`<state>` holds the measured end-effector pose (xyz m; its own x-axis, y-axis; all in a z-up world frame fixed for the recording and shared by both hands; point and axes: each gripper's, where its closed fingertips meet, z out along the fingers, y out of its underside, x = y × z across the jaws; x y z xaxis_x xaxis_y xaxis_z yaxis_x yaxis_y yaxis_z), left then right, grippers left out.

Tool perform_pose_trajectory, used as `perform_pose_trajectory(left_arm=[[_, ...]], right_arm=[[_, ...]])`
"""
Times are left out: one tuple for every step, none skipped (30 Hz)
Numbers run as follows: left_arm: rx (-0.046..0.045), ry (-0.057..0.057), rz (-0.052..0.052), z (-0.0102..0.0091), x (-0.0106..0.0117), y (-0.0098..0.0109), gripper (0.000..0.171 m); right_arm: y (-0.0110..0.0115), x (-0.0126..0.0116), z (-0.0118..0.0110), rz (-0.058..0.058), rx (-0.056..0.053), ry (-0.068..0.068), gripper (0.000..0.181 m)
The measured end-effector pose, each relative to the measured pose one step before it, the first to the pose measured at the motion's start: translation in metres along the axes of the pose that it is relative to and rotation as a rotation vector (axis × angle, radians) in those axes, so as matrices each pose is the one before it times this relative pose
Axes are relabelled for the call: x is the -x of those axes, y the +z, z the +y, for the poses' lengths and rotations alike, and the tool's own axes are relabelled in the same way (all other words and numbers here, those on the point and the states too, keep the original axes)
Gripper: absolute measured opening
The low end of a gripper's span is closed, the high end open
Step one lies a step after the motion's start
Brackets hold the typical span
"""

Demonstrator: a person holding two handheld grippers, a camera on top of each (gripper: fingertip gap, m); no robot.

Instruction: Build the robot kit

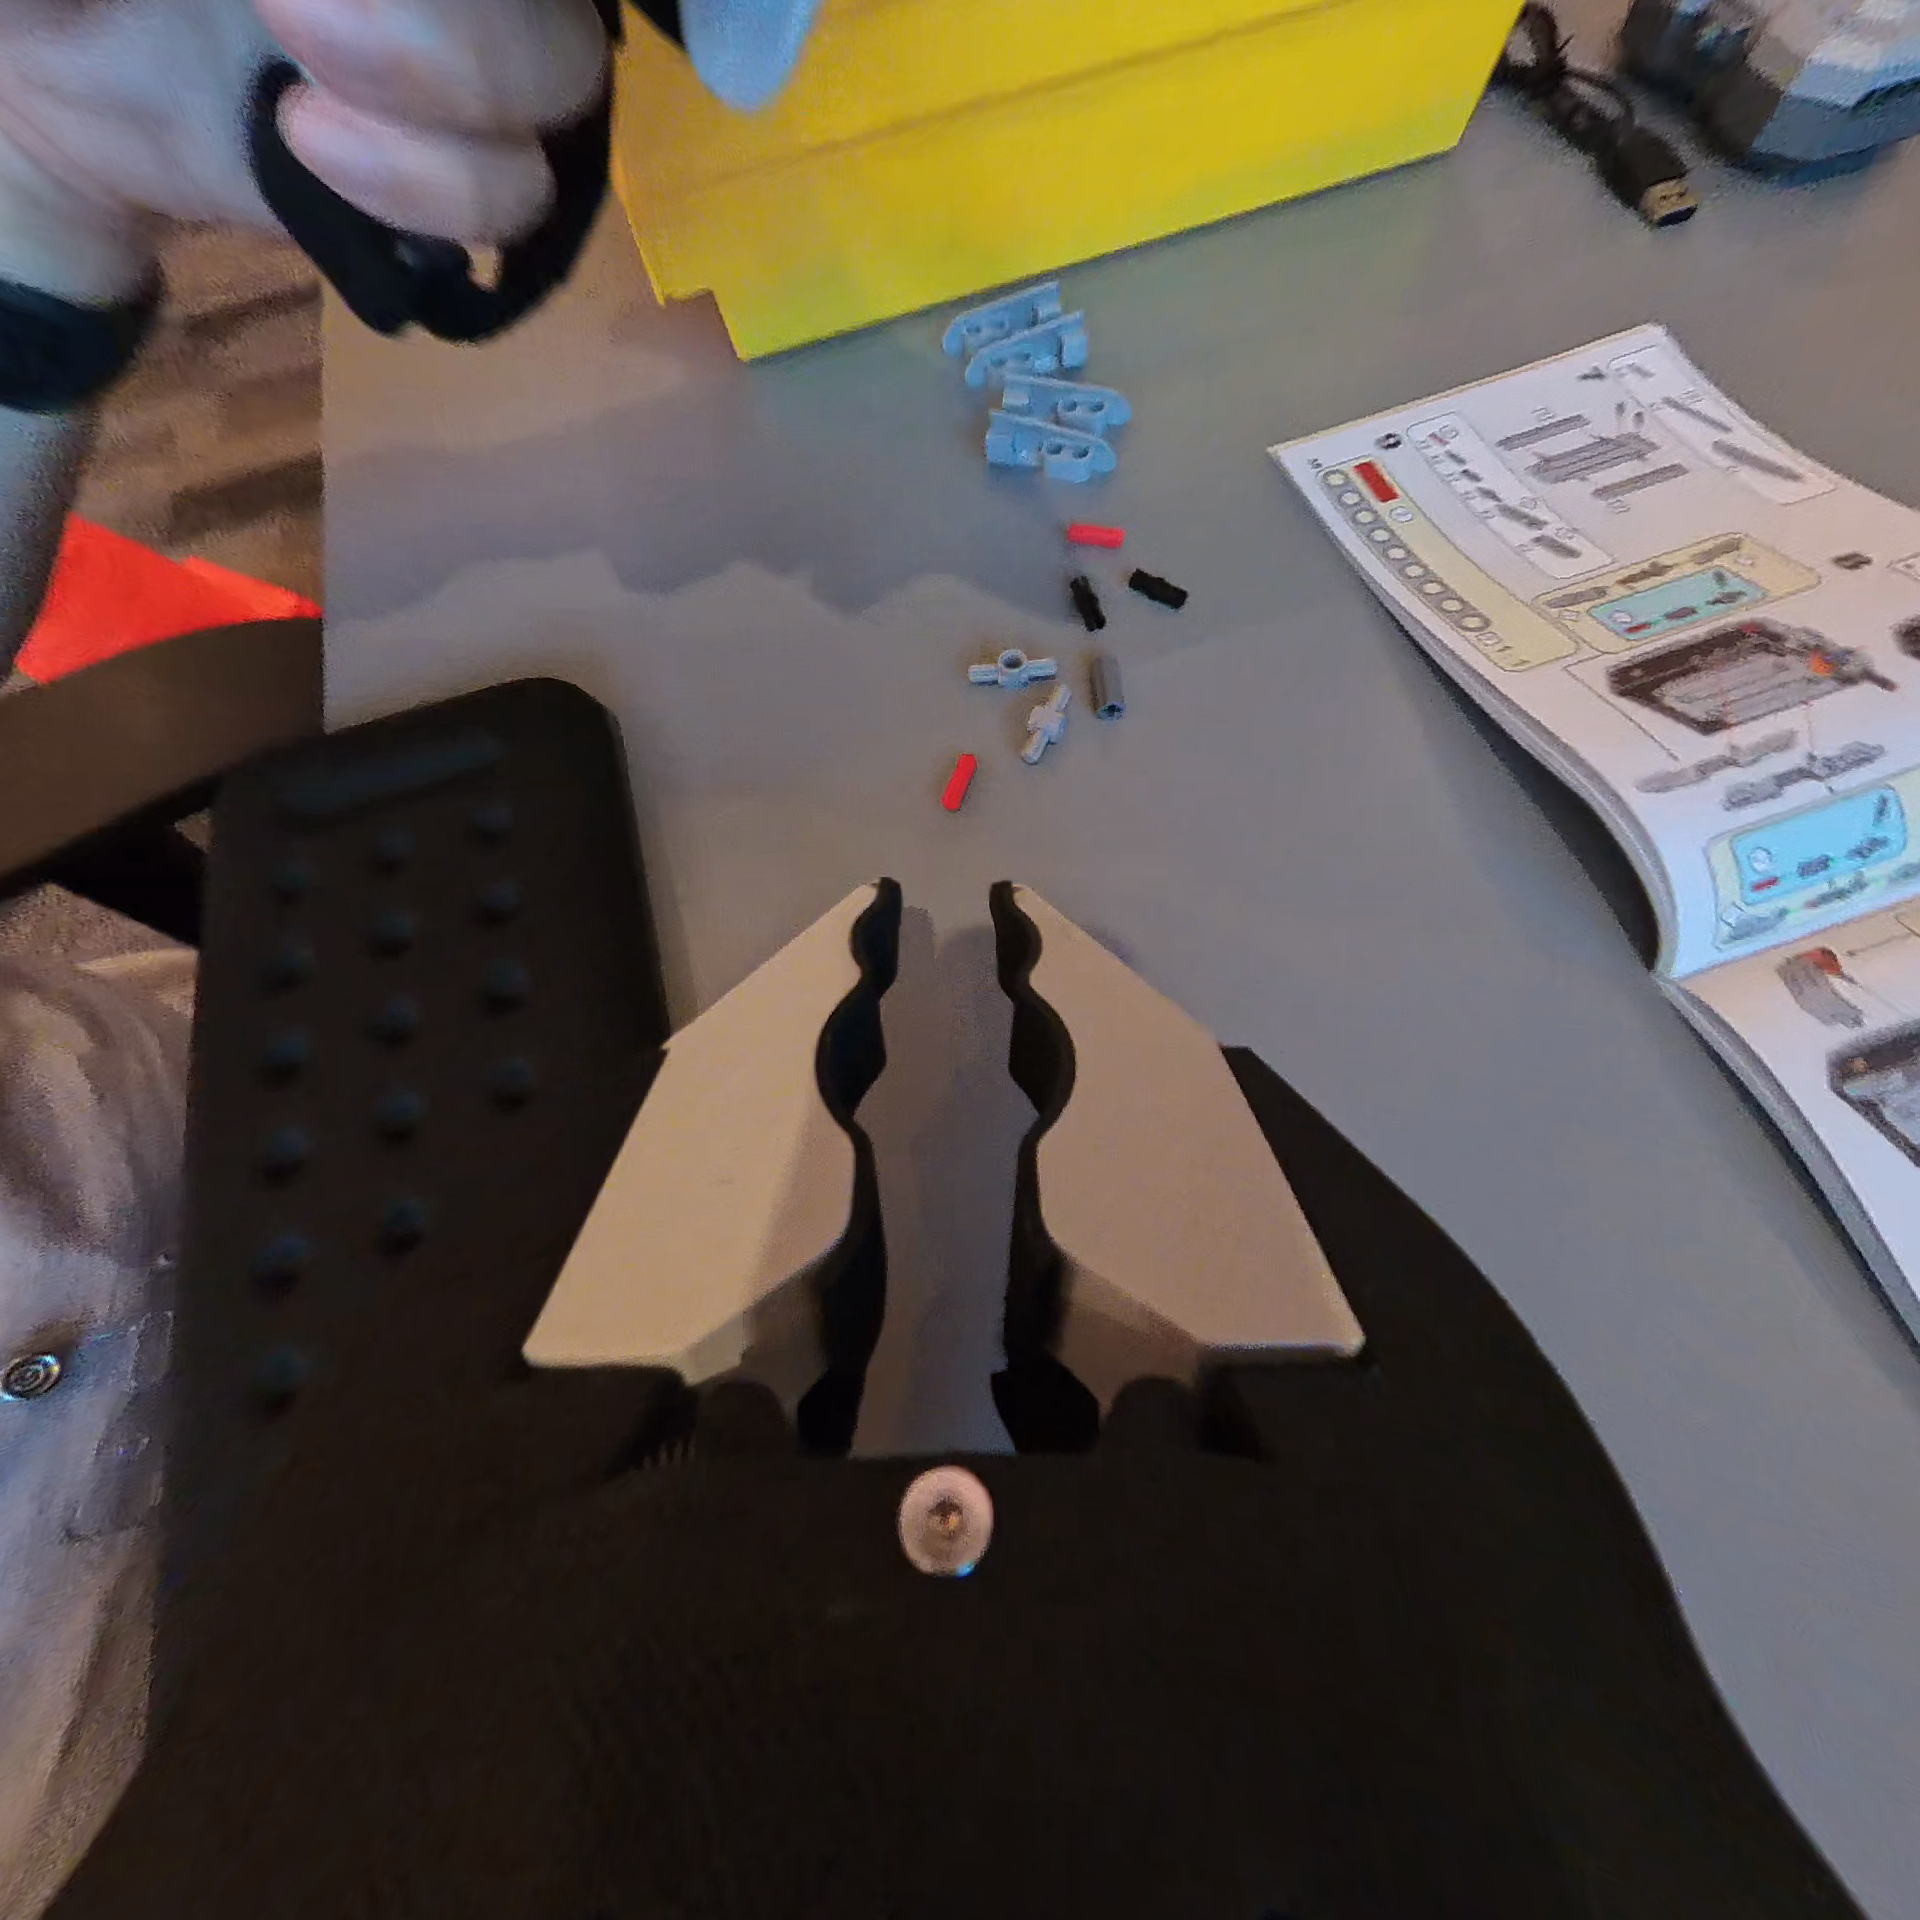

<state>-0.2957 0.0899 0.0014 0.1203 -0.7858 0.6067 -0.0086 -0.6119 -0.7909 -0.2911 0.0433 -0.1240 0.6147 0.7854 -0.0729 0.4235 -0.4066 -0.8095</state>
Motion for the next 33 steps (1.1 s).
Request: perform_pose_trajectory(left_arm=[[-0.00038,0.0095,0.0023,-0.00126,-0.00390,-0.00332,0.004],[-0.00235,0.0082,0.0011,-0.00154,-0.00352,-0.00324,0.004],[-0.00338,0.0105,-0.0016,-0.00153,-0.00309,-0.00317,0.004],[-0.00213,0.0130,-0.0033,-0.00140,-0.00303,-0.00310,0.004],[-0.00333,0.0137,-0.0033,-0.00161,-0.00280,-0.00321,0.004],[-0.00370,0.0109,-0.0029,-0.00153,-0.00277,-0.00326,0.004],[-0.00147,0.0092,0.0006,-0.00124,-0.00285,-0.00336,0.004],[-0.00202,0.0064,0.0024,-0.00135,-0.00290,-0.00357,0.004],[-0.00553,0.0049,0.0007,-0.00156,-0.00228,-0.00366,0.004],[-0.00750,0.0056,-0.0016,-0.00179,-0.00149,-0.00357,0.004],[-0.00599,0.0068,-0.0009,-0.00136,-0.00138,-0.00326,0.004],[-0.00224,0.0059,-0.0015,-0.00064,-0.00084,-0.00275,0.004],[0.00061,0.0049,-0.0021,0.00002,-0.00040,-0.00219,0.004],[0.00431,0.0019,-0.0019,0.00100,-0.00012,-0.00159,0.004],[0.00629,-0.0014,0.0000,0.00132,0.00001,-0.00104,0.004],[0.00418,-0.0027,0.0011,0.00118,0.00008,-0.00075,0.004],[0.00350,-0.0044,-0.0003,0.00112,0.00031,-0.00078,0.004],[0.00499,-0.0055,-0.0015,0.00119,0.00042,-0.00078,0.004],[0.00479,-0.0043,-0.0026,0.00101,0.00036,-0.00100,0.004],[0.00417,-0.0025,-0.0052,0.00064,0.00059,-0.00120,0.004],[0.00312,-0.0006,-0.0064,0.00028,0.00056,-0.00148,0.004],[0.00242,0.0023,-0.0049,0.00009,0.00017,-0.00159,0.004],[0.00300,0.0042,-0.0040,0.00011,-0.00011,-0.00158,0.004],[0.00337,0.0042,-0.0034,0.00022,0.00009,-0.00157,0.004],[0.00261,0.0023,-0.0032,0.00010,0.00017,-0.00158,0.004],[0.00149,-0.0004,-0.0030,-0.00003,0.00036,-0.00174,0.004],[-0.00084,-0.0029,-0.0027,-0.00020,0.00050,-0.00171,0.004],[-0.00345,-0.0042,-0.0024,-0.00053,0.00058,-0.00190,0.004],[-0.00413,-0.0034,-0.0021,-0.00049,0.00059,-0.00195,0.004],[-0.00309,-0.0014,-0.0024,-0.00042,0.00048,-0.00198,0.004],[-0.00105,-0.0002,-0.0035,0.00000,0.00067,-0.00202,0.004],[-0.00088,0.0002,-0.0019,-0.00004,0.00053,-0.00182,0.004],[-0.00307,-0.0027,-0.0001,-0.00037,0.00035,-0.00183,0.004]], right_arm=[[0.00578,0.00106,-0.00038,-0.0098,0.0235,-0.0038,0.018],[0.00577,0.00047,-0.00104,-0.0072,0.0166,0.0082,0.018],[0.00573,-0.00072,-0.00174,0.0009,0.0111,0.0209,0.018],[0.00601,0.00287,-0.00248,-0.0117,0.0035,0.0152,0.018],[0.00623,0.00293,-0.00106,0.0004,0.0087,0.0052,0.018],[0.00546,0.00026,-0.00081,0.0237,0.0066,0.0013,0.019],[0.00468,0.00360,-0.00207,0.0053,-0.0082,-0.0054,0.019],[0.00418,0.00097,-0.00112,0.0159,-0.0045,0.0094,0.018],[0.00374,-0.00258,0.00011,0.0285,0.0020,0.0167,0.018],[0.00321,-0.00204,0.00015,0.0186,0.0007,0.0054,0.018],[0.00210,-0.00503,0.00118,0.0319,0.0088,0.0018,0.017],[0.00105,-0.00564,0.00114,0.0305,0.0129,-0.0027,0.017],[0.00094,-0.00026,-0.00004,-0.0063,0.0092,-0.0018,0.016],[0.00093,0.00132,-0.00039,-0.0190,0.0121,0.0143,0.015],[0.00097,0.00115,-0.00051,-0.0192,0.0165,0.0144,0.014],[0.00091,0.00171,0.00069,-0.0203,0.0293,0.0053,0.012],[0.00089,-0.00003,0.00239,-0.0086,0.0477,0.0033,0.010],[0.00087,-0.00067,0.00230,-0.0032,0.0525,-0.0014,0.010],[0.00053,-0.00085,0.00057,0.0021,0.0417,-0.0048,0.009],[0.00037,-0.00101,-0.00079,0.0063,0.0316,-0.0035,0.009],[0.00021,-0.00047,-0.00085,0.0035,0.0285,0.0015,0.009],[0.00030,0.00041,-0.00079,-0.0011,0.0252,0.0044,0.009],[0.00024,0.00024,-0.00088,-0.0002,0.0189,0.0046,0.009],[0.00016,0.00022,-0.00119,0.0005,0.0129,0.0052,0.009],[0.00018,0.00013,-0.00107,0.0003,0.0085,0.0086,0.009],[0.00048,0.00142,0.00034,-0.0112,0.0150,0.0106,0.009],[0.00101,0.00264,0.00152,-0.0198,0.0186,0.0120,0.009],[0.00116,0.00022,0.00220,-0.0044,0.0186,0.0119,0.010],[0.00077,-0.00180,0.00198,0.0090,0.0150,0.0030,0.010],[0.00001,-0.00110,-0.00011,0.0061,-0.0001,-0.0006,0.008],[-0.00011,-0.00036,0.00041,-0.0003,0.0051,0.0035,0.008],[-0.00006,0.00133,0.00036,-0.0106,0.0069,0.0038,0.007],[-0.00011,0.00148,0.00138,-0.0090,0.0145,-0.0020,0.007]])
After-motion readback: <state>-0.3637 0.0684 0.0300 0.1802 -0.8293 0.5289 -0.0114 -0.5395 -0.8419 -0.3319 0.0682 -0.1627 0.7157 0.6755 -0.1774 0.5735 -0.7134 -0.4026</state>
